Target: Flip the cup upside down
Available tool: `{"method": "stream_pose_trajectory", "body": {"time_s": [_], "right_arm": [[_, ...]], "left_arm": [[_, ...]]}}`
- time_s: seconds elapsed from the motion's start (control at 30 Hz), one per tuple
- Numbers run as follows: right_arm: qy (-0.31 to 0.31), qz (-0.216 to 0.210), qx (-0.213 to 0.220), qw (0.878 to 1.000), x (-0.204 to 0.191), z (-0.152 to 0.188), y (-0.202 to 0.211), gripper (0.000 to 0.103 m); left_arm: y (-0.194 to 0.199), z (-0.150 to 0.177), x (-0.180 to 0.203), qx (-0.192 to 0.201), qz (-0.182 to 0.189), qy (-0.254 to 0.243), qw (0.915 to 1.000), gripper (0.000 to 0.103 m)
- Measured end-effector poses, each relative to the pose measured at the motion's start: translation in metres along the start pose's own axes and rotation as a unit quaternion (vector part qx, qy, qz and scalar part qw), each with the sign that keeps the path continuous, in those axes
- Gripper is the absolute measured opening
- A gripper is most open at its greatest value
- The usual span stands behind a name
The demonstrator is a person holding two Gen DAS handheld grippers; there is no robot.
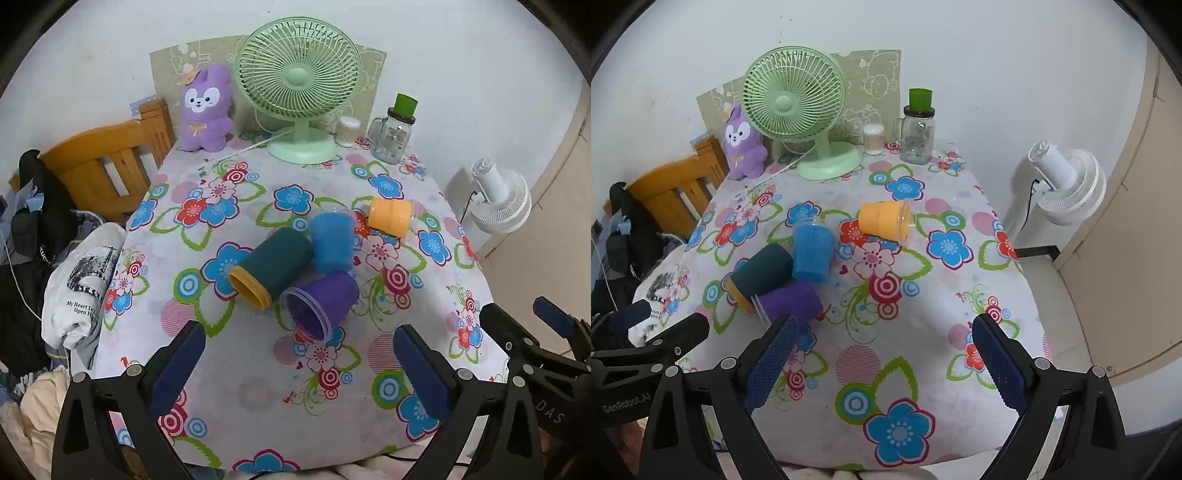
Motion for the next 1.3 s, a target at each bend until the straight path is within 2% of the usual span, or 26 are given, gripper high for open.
{"method": "stream_pose_trajectory", "body": {"time_s": [0.27, 0.57, 0.77, 1.3], "right_arm": [[-0.008, -0.005, 0.017, 1.000, 0.000, 0.001, 0.009, 0.097], [-0.006, -0.006, 0.017, 1.000, -0.001, 0.001, 0.009, 0.097], [-0.005, -0.004, 0.017, 1.000, -0.001, 0.003, 0.010, 0.097], [-0.006, -0.002, 0.009, 1.000, -0.002, 0.003, 0.005, 0.097]], "left_arm": [[0.007, -0.001, 0.002, 0.002, 0.000, 0.003, 1.0000, 0.102], [0.010, 0.000, 0.003, 0.009, 0.006, 0.013, 0.9999, 0.101], [0.006, 0.001, 0.002, -0.003, 0.005, 0.018, 0.9998, 0.102], [0.003, 0.002, 0.002, -0.003, 0.006, 0.017, 0.9998, 0.101]]}}
Point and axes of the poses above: each gripper's, at about its wrist camera, not at the fingertips, and y roughly against the way its jaws point, x to its right, z to its underside, the point moved 6 cm from there along -y, roughly the way its jaws point, and after that the axes turned 2 degrees about x, right-handed, at the moved point
